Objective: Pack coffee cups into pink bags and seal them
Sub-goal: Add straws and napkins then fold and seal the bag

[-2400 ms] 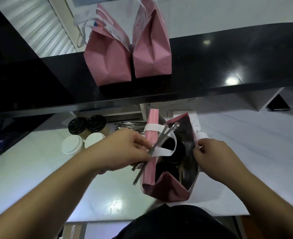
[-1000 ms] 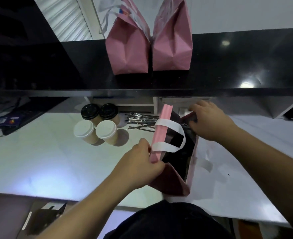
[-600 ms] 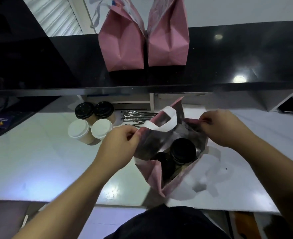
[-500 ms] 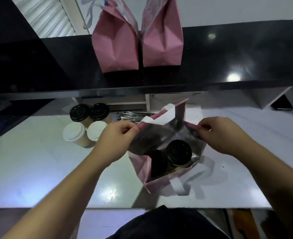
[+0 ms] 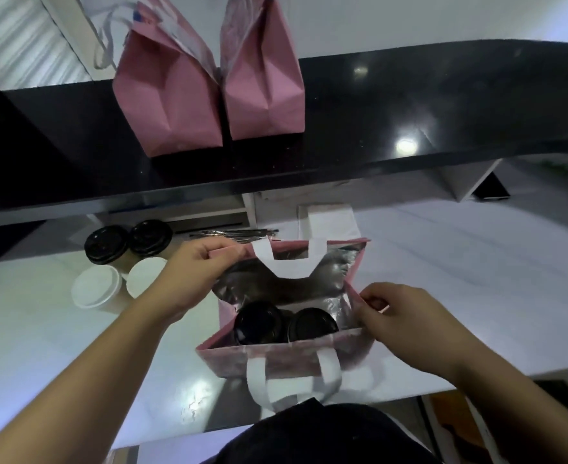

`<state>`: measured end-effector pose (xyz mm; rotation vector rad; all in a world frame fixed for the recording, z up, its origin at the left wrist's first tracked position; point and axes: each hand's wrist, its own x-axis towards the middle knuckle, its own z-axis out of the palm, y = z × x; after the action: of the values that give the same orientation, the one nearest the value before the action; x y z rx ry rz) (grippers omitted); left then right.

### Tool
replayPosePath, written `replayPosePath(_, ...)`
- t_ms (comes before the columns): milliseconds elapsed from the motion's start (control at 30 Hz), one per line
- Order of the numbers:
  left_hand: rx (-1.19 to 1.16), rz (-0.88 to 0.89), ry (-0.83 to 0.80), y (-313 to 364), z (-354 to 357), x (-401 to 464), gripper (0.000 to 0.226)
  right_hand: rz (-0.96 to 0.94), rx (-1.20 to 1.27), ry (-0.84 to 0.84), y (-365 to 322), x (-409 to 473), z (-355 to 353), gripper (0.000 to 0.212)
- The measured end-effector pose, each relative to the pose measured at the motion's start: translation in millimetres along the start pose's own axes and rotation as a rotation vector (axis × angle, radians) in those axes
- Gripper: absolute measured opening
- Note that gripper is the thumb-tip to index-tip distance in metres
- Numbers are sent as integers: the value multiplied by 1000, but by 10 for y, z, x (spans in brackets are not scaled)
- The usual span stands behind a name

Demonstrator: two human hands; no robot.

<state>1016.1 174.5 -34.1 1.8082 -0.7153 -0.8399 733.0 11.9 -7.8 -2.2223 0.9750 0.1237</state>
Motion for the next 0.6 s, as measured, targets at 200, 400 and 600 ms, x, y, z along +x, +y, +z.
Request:
replayPosePath(200, -122, 9, 31, -103, 96, 6, 34, -3, 105, -136, 81, 173, -245, 24)
replayPosePath(400, -145, 20, 145, -133, 178, -18, 29, 216, 78, -2, 447, 1066, -338, 21)
replayPosePath(600, -153, -8, 151, -102, 232, -90, 29, 1, -134, 55, 443, 1996, -51, 24)
